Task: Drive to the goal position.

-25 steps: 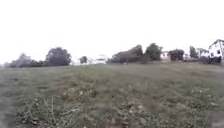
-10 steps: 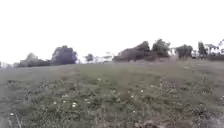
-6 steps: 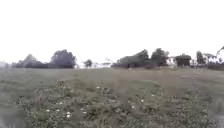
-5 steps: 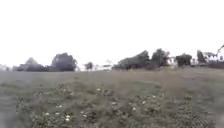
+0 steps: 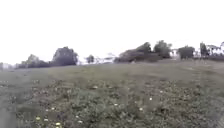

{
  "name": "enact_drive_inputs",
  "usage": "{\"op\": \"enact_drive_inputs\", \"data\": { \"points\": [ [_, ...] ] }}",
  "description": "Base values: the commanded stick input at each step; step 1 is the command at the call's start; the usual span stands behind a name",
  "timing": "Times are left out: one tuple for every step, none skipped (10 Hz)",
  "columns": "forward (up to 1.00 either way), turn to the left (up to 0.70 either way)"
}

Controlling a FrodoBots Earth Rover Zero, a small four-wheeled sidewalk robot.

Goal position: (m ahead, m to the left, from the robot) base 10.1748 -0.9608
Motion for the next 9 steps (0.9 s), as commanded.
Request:
{"op": "enact_drive_inputs", "data": {
  "points": [
    [0.5,-0.32],
    [0.5,-0.19],
    [0.5,-0.19],
    [0.5,-0.19],
    [0.5,-0.08],
    [0.5,-0.06],
    [0.5,-0.05],
    [0.5,-0.05],
    [0.5,-0.05]
  ]
}}
